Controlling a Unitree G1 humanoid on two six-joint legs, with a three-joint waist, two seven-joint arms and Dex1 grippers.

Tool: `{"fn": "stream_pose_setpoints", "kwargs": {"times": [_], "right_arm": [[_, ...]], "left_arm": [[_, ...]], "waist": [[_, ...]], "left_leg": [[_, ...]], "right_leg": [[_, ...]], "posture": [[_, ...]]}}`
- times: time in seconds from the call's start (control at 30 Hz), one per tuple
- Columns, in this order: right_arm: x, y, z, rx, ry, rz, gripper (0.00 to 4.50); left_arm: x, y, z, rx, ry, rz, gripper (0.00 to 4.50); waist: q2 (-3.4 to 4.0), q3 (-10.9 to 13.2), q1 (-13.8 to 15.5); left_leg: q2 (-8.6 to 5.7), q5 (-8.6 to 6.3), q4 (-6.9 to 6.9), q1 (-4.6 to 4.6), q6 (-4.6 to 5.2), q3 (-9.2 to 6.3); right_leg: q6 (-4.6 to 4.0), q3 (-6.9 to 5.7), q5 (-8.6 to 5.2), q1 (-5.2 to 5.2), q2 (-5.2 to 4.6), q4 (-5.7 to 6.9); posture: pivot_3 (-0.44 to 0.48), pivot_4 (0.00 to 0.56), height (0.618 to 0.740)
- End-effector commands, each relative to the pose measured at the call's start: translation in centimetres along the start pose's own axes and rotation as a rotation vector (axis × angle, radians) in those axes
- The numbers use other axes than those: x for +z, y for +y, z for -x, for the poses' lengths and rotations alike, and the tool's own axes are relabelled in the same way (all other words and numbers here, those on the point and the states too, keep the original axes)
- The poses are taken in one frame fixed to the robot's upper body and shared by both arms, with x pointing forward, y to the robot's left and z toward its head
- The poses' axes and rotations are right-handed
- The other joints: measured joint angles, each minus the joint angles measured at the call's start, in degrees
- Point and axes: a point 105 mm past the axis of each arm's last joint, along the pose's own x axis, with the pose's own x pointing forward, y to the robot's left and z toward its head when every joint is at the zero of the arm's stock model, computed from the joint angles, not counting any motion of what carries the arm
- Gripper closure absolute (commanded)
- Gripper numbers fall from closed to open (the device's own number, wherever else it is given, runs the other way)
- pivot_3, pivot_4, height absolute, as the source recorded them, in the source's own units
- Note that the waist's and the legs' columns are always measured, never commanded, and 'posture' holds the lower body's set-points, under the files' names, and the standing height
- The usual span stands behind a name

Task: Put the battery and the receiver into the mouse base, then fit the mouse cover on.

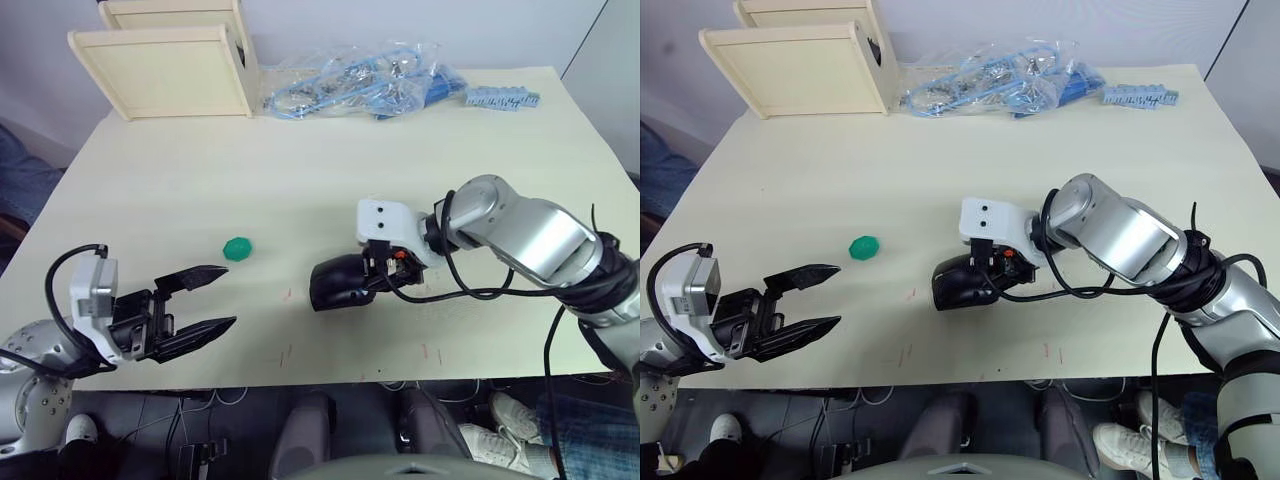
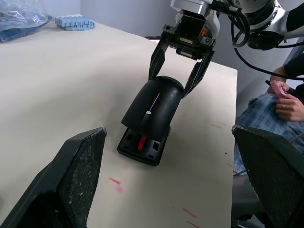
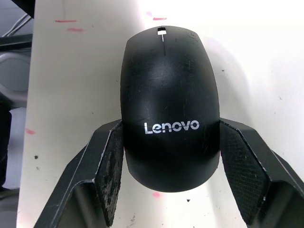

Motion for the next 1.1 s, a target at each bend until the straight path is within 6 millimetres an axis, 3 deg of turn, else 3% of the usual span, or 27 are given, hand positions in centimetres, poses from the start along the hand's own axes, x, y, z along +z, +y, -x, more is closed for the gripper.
{"fn": "stream_pose_setpoints", "kwargs": {"times": [0.03, 1.1], "right_arm": [[0.1, 0.1, 0.1, -0.001, -0.008, 0.03, 1.69], [-1.5, -0.3, -1.2, 0.035, -0.091, -0.014, 1.69]], "left_arm": [[0.7, -0.3, -0.2, -0.015, 0.011, -0.035, 0.0], [0.8, -0.8, -0.3, -0.009, 0.018, -0.037, 0.0]], "waist": [[0.0, 0.0, 0.0], [0.0, 0.0, 0.0]], "left_leg": [[0.0, 0.0, 0.0, 0.0, 0.0, 0.0], [0.0, 0.0, 0.0, 0.0, 0.0, 0.0]], "right_leg": [[0.0, 0.0, 0.0, 0.0, 0.0, 0.0], [0.0, 0.0, 0.0, 0.01, 0.0, 0.01]], "posture": [[0.0, 0.15, 0.74], [0.0, 0.15, 0.74]]}}
